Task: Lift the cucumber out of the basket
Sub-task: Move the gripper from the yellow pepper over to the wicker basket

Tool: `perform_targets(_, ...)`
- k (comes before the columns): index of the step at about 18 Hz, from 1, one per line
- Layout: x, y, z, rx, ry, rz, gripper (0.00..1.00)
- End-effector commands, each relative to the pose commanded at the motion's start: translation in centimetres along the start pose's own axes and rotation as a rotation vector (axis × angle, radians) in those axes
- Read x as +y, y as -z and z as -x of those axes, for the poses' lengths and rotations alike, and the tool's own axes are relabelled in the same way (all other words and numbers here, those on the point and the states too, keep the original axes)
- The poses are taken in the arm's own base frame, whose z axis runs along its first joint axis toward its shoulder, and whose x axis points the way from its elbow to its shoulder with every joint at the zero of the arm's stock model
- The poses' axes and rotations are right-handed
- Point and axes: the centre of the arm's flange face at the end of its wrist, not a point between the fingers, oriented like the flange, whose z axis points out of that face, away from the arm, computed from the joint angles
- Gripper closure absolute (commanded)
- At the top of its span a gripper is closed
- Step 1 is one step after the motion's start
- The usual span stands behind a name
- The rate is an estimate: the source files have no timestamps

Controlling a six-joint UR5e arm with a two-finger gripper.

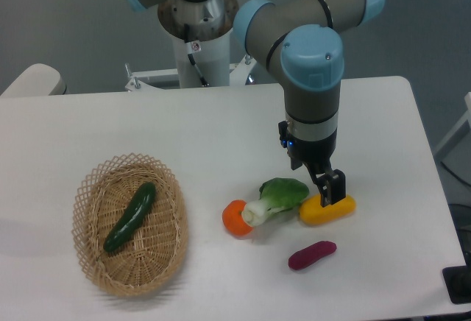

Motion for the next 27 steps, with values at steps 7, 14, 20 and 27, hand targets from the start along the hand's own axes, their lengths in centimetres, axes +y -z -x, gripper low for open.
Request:
perform_targets(7, -1.9, -1.0, -0.8, 0.023, -0.023, -0.01, 0.0)
perform_targets(14, -10.0, -2.3, -4.1, 0.07, 0.335, -0.012, 0.0)
perform_targets(20, -15.8, -4.5, -7.9, 0.126, 0.59, -0.003, 0.0)
perform_targets(27, -22.7, -7.9, -12.7, 0.217, 0.707, -0.067, 0.0)
